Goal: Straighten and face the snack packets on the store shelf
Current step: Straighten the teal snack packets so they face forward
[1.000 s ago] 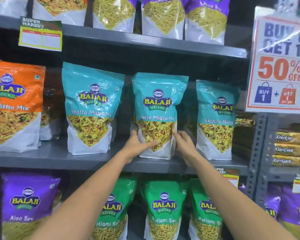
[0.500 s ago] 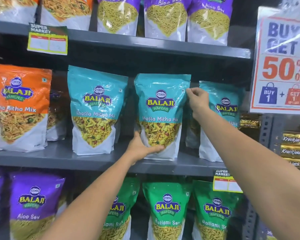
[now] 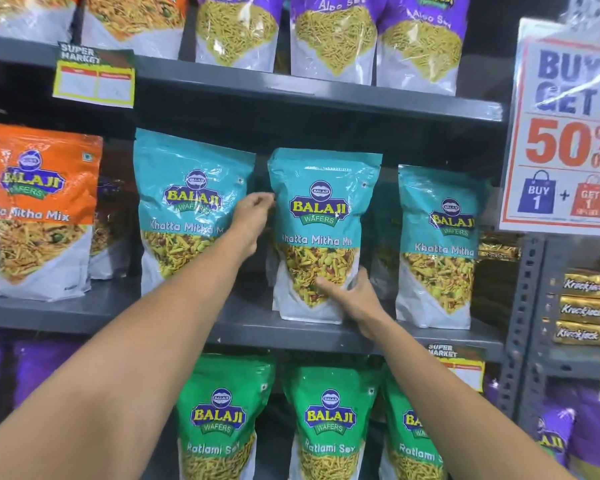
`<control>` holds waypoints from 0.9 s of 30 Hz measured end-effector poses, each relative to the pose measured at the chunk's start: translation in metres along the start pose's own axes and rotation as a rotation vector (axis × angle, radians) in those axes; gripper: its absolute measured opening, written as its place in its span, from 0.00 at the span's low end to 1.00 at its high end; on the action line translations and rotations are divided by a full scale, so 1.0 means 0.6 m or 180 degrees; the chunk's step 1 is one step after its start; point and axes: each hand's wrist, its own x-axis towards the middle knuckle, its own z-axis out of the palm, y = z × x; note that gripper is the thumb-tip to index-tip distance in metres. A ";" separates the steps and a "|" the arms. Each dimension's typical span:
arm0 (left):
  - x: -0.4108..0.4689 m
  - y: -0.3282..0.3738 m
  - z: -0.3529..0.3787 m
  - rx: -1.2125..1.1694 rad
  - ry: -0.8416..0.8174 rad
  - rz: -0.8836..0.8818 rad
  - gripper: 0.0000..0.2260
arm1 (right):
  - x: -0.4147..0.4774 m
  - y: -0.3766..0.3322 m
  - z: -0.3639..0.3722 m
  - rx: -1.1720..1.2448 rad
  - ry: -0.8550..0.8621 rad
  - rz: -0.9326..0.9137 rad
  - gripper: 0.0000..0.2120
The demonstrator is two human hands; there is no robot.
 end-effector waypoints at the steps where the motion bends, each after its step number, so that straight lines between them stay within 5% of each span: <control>1: 0.004 0.002 0.000 0.0048 0.0028 -0.0003 0.11 | 0.001 -0.001 -0.001 -0.0003 -0.0023 -0.0002 0.44; 9: 0.015 -0.002 0.014 -0.0045 0.0468 0.0154 0.10 | 0.004 0.004 -0.006 0.0153 -0.0156 0.0009 0.47; 14: -0.054 -0.088 0.038 -0.0018 0.0083 -0.0270 0.30 | -0.001 0.000 -0.009 0.0758 -0.0115 -0.0257 0.27; 18: -0.089 -0.145 0.051 0.0182 -0.0043 0.0031 0.24 | -0.002 -0.001 -0.007 0.0695 -0.0260 -0.0219 0.12; 21: -0.085 -0.139 0.043 0.0300 -0.0192 -0.0004 0.23 | -0.008 -0.008 -0.009 0.0624 -0.0182 -0.0222 0.13; 24: -0.093 -0.140 0.020 0.0972 0.0020 0.0141 0.22 | -0.027 -0.012 -0.003 -0.0121 0.0853 -0.0864 0.20; 27: -0.115 -0.143 -0.028 0.1512 0.0699 0.0819 0.06 | -0.054 -0.011 0.014 -0.1401 0.1943 -0.1936 0.13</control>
